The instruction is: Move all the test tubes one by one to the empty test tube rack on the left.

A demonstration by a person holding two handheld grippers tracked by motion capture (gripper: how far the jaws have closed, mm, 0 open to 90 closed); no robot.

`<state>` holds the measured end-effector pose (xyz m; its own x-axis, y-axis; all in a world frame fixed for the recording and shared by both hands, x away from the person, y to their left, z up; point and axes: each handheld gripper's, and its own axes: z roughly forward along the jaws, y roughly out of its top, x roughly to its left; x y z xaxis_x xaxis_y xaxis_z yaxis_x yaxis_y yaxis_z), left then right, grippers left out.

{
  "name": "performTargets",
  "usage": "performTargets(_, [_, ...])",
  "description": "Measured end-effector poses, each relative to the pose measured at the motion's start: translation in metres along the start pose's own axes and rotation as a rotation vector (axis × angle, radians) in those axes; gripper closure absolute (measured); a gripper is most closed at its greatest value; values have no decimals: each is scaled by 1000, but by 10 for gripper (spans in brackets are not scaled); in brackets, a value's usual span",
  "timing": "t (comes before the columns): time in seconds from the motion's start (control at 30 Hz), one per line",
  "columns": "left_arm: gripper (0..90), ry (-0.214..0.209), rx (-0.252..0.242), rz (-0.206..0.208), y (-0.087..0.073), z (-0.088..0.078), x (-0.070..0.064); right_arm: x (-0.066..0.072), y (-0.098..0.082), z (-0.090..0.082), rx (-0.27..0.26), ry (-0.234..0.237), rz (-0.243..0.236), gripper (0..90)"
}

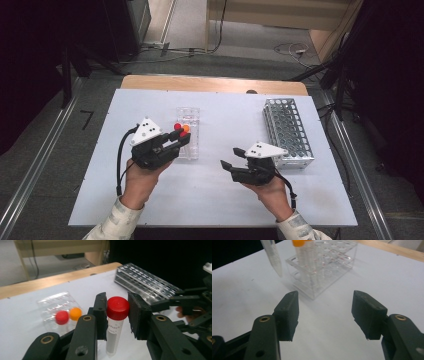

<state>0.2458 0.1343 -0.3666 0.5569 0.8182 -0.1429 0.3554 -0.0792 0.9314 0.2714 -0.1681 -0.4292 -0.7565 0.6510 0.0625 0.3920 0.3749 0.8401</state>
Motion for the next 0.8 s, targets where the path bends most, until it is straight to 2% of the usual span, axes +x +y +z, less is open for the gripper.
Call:
performTargets(0.07, [703,8,-14,-12,3,-3,5,-7,-4,-7,-6,-16,15,373])
performTargets(0.23, [703,60,-27,-11,8,-4,16,-23,-13,-20,-5,-47,44,374])
performTargets(0.43, [703,131,-29,1,5,11,25,-34,-20,-28,-1,-78,62,376])
performTargets(0.5, [703,143,-23,-3,2,18,27,-36,-21,-29,-6,-83,65,377])
performTargets(0.6, [703,177,-1,14,-4,26,28,-37,-22,-31,-7,-86,66,378])
performTargets(0.8, [698,188,26,10,-21,36,32,-39,-23,-33,-6,-95,68,378])
